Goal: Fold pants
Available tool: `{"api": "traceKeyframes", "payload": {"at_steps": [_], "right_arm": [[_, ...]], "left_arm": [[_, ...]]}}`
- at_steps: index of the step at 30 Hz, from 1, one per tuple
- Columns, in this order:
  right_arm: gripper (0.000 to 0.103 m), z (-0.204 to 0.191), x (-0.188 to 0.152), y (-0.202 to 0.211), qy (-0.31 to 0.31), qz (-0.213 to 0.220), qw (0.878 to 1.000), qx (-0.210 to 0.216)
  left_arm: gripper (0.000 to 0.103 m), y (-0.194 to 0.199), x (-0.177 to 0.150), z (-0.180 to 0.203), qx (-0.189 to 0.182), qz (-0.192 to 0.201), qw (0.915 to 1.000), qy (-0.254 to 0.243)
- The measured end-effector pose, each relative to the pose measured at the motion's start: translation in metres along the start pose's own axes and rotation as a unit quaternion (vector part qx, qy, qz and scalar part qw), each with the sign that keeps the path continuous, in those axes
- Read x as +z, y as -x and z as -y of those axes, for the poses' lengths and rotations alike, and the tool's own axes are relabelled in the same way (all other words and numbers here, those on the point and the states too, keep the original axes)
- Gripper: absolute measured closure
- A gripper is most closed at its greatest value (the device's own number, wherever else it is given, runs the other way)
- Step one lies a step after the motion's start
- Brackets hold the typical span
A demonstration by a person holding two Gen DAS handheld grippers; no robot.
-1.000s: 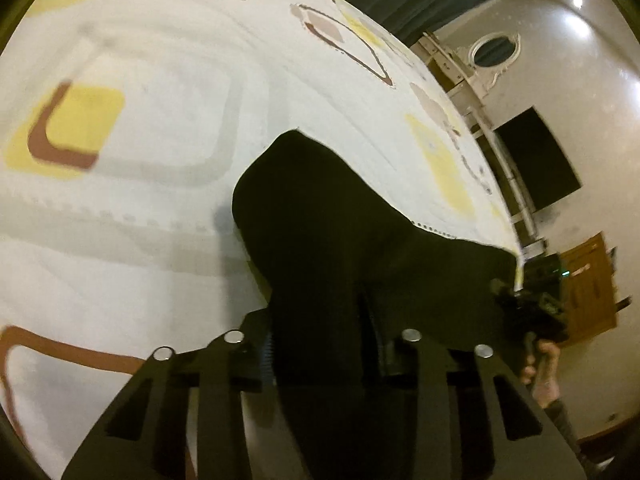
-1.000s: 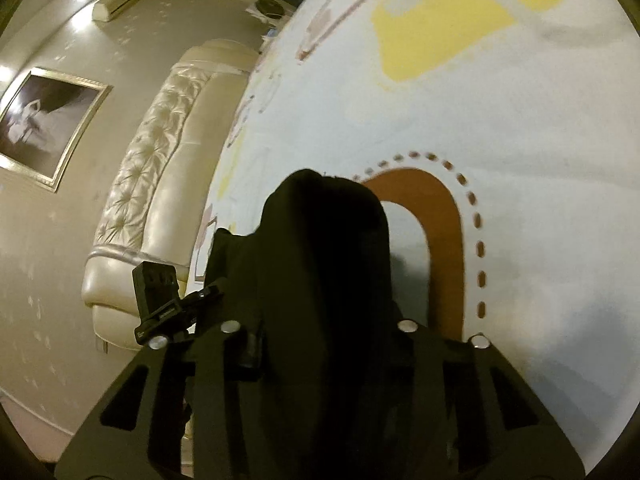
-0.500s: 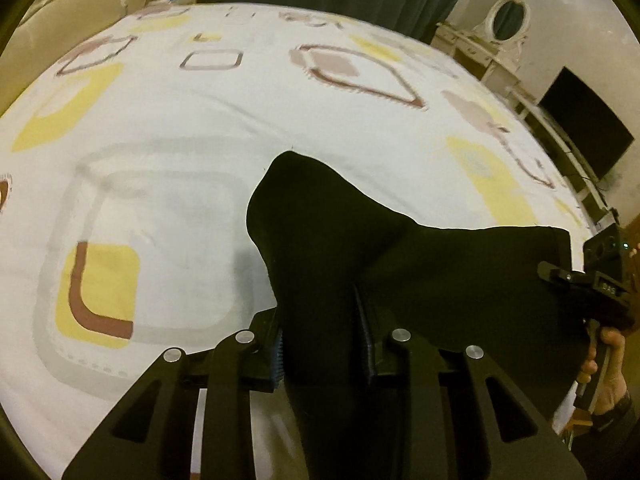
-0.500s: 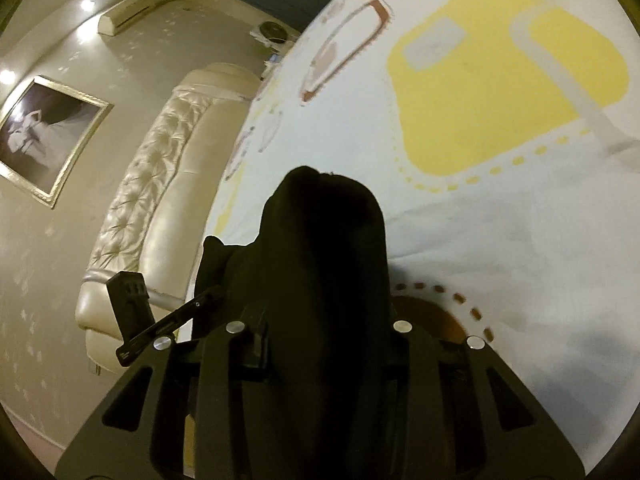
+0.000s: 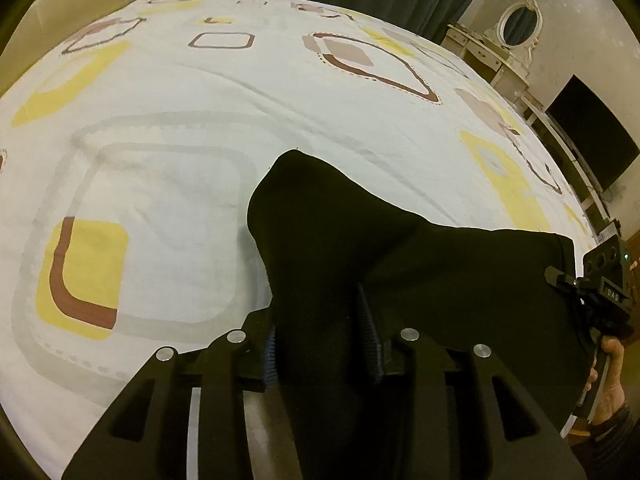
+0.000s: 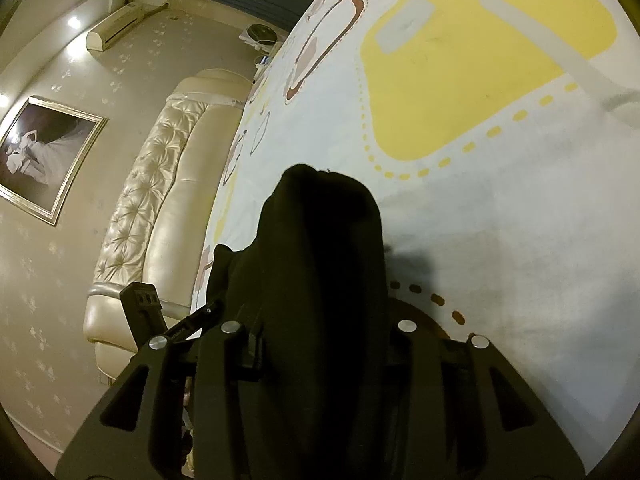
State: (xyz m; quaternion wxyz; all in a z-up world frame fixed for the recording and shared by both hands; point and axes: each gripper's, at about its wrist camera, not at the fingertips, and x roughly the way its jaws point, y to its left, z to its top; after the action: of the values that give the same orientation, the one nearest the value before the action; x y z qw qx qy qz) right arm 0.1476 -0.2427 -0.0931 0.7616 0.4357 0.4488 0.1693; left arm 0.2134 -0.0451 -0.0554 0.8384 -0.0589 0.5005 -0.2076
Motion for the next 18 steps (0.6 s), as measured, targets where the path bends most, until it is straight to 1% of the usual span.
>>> {"api": "traceKeyframes", "payload": {"at_steps": [1,2,4,5,6,7,8,10,12,15,18], "right_arm": [[0.063,-0.001,0.0,0.0,-0.001,0.001,1.0,0.001],[0.062,0.0,-0.002,0.002,-0.007,0.0,1.0,0.005],[0.054,0.002,-0.005,0.009,-0.02,0.002,1.0,0.015],[0.052,0.002,-0.006,0.012,-0.024,0.005,1.0,0.017],[0.047,0.002,-0.009,0.018,-0.027,0.01,0.999,0.019],[0.043,0.003,-0.011,0.024,-0.029,0.013,0.999,0.022],[0.042,0.003,-0.016,0.03,-0.032,0.016,0.999,0.026],[0.039,0.003,-0.026,0.039,-0.033,0.014,0.999,0.026],[0.039,0.004,-0.04,0.047,-0.031,0.004,0.999,0.018],[0.037,0.001,-0.063,0.054,-0.024,-0.007,1.0,0.013],[0.037,-0.006,-0.085,0.055,-0.006,-0.02,1.0,0.0]], "left_arm": [[0.061,0.001,0.0,-0.001,-0.003,-0.003,1.0,0.003],[0.056,0.003,0.001,-0.004,-0.01,-0.006,0.9999,0.011],[0.048,0.009,-0.001,-0.009,-0.022,-0.006,0.9995,0.023],[0.042,0.013,-0.003,-0.012,-0.026,-0.005,0.9992,0.029],[0.036,0.018,-0.007,-0.016,-0.032,-0.005,0.9988,0.035],[0.033,0.023,-0.013,-0.019,-0.041,-0.008,0.9984,0.04],[0.03,0.027,-0.02,-0.021,-0.049,-0.01,0.9978,0.043],[0.028,0.035,-0.037,-0.025,-0.063,-0.016,0.9966,0.05],[0.023,0.044,-0.054,-0.029,-0.069,-0.012,0.9953,0.067],[0.023,0.056,-0.076,-0.035,-0.1,-0.013,0.9893,0.105],[0.023,0.064,-0.095,-0.033,-0.126,-0.016,0.9841,0.124]]}}
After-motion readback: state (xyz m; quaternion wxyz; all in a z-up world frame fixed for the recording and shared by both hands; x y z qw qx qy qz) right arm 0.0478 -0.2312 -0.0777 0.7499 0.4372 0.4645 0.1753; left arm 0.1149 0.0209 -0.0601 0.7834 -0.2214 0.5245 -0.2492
